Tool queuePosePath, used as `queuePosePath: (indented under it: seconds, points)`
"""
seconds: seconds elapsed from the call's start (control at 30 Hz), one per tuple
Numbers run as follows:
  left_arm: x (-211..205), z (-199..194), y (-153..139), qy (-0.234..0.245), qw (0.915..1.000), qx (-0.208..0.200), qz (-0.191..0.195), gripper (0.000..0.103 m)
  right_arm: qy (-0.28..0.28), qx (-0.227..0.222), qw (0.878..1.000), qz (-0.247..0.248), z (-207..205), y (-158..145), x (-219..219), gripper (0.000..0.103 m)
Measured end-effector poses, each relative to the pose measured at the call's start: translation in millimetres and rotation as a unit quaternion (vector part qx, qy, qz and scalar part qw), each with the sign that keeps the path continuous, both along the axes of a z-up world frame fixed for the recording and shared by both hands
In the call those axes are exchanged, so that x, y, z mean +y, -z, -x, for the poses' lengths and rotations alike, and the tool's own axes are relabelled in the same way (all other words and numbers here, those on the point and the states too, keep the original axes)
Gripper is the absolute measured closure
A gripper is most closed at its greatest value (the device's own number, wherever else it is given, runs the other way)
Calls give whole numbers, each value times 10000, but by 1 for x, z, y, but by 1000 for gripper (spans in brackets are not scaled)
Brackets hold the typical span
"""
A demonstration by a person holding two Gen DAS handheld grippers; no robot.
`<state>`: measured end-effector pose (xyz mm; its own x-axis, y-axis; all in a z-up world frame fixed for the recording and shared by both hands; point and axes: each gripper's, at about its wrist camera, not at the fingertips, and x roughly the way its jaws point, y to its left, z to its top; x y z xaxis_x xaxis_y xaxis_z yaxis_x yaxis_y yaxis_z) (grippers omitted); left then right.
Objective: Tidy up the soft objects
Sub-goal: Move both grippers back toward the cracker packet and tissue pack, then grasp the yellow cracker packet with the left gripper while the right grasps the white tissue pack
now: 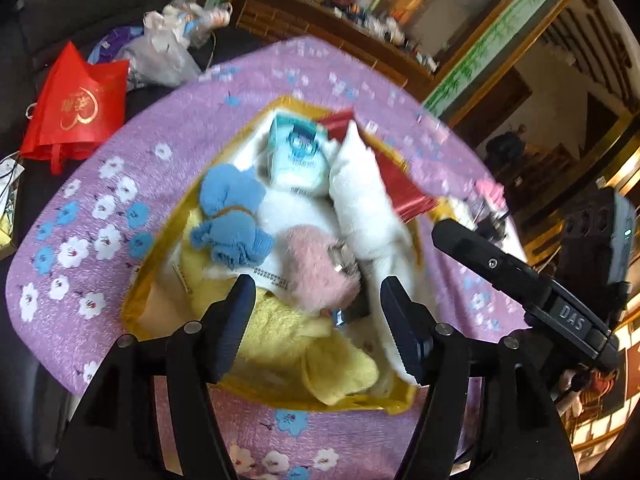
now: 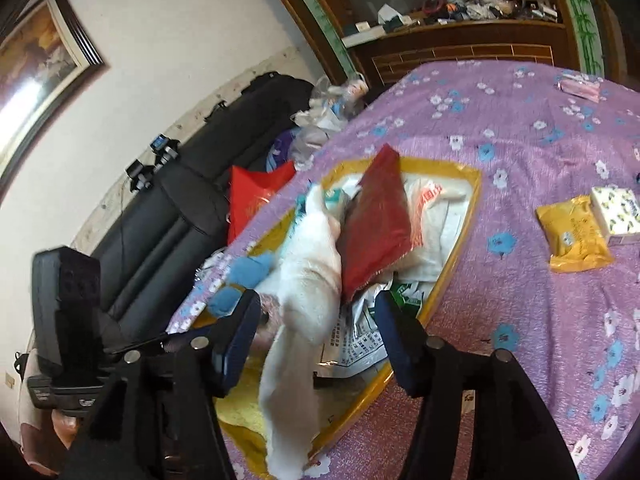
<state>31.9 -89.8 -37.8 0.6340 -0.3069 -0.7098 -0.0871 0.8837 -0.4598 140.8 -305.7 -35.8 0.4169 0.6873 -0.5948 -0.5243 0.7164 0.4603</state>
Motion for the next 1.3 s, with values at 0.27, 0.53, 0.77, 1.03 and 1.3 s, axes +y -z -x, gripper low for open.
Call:
queuePosePath:
  seconds: [0.27, 0.53, 0.77, 1.03, 1.3]
  points:
    - [-46, 12, -37, 479, 9974, -529, -113, 38, 379, 200, 9980, -468, 15, -8, -49, 43]
    - [-111, -11, -40, 1157, 9926, -366, 100, 38, 1041, 497, 9896, -860, 19, -5, -130, 33]
    - [-151, -45, -36, 1326, 9911, -39, -66, 38, 1545, 552, 9844, -633, -7, -5, -176, 33]
    - [-196, -100, -15, 1416, 9874, 411, -569, 38, 2144, 729, 9728, -494, -62, 29, -214, 33]
    - [-231, -162, 13, 1370, 9832, 914, -793, 38, 2493, 783, 9637, -547, -62, 40, -228, 33]
